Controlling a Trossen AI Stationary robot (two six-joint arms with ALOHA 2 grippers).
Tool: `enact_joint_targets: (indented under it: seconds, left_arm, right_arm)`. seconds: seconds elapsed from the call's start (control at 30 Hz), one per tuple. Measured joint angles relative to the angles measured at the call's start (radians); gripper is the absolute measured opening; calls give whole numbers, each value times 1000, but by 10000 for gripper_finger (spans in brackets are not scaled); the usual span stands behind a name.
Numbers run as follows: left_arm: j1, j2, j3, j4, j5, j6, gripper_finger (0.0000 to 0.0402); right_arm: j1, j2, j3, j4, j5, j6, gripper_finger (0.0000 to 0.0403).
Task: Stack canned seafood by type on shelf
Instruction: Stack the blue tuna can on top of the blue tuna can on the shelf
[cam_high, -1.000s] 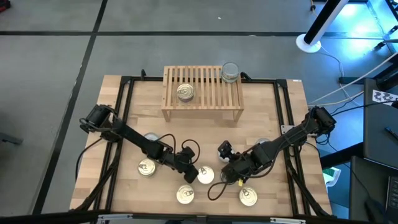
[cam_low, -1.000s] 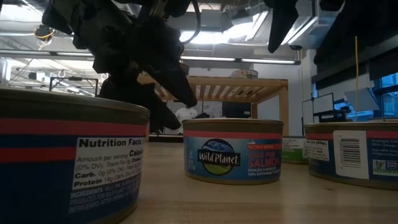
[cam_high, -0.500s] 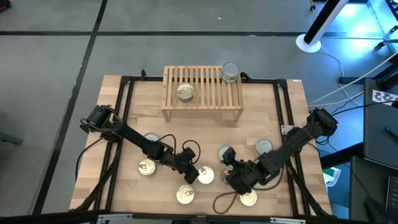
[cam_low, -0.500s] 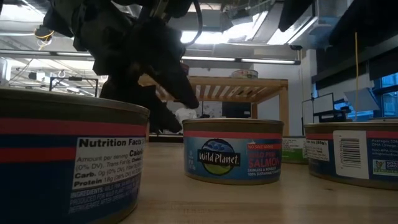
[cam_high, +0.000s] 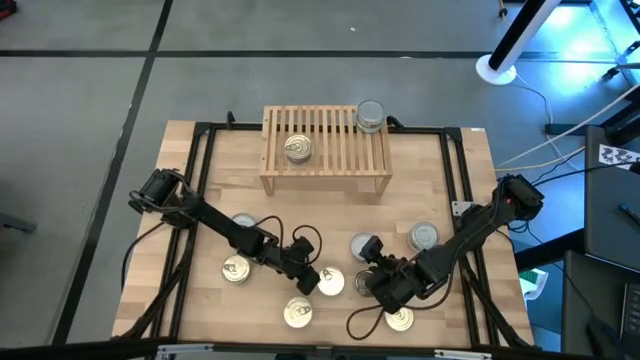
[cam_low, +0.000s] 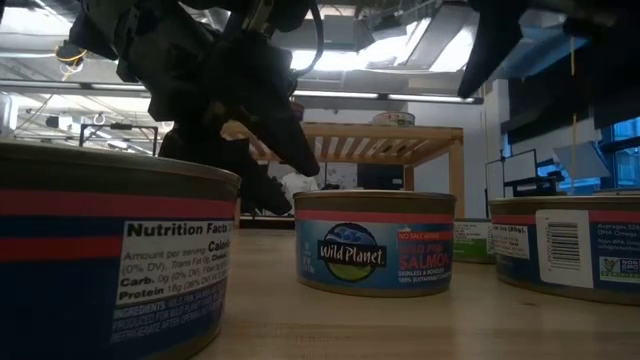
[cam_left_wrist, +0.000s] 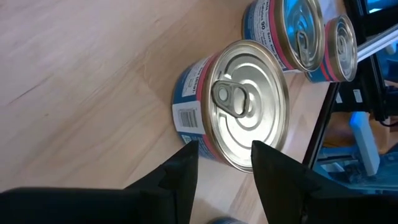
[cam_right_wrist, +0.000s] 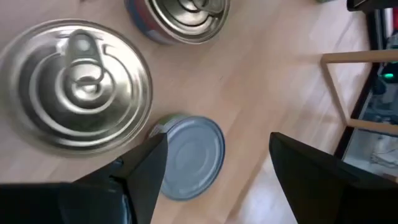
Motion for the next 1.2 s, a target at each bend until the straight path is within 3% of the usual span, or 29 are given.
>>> enact_joint_targets:
  seconds: [0.3, 0.57, 1.07, 1.2]
  left_arm:
    - [1, 0, 0, 0, -8, -28, 143]
    - [6, 0, 0, 0, -11, -53, 143]
    - [10, 69, 1, 63, -3, -103, 143]
    - [17, 69, 1, 60, 2, -104, 127]
  right_arm:
    - [0, 0, -129, 256, 27, -162, 282]
    - [-2, 0, -138, 458, 39, -325, 282]
    - [-1, 0, -138, 487, 12, -343, 282]
    - [-1, 0, -138, 487, 12, -344, 282]
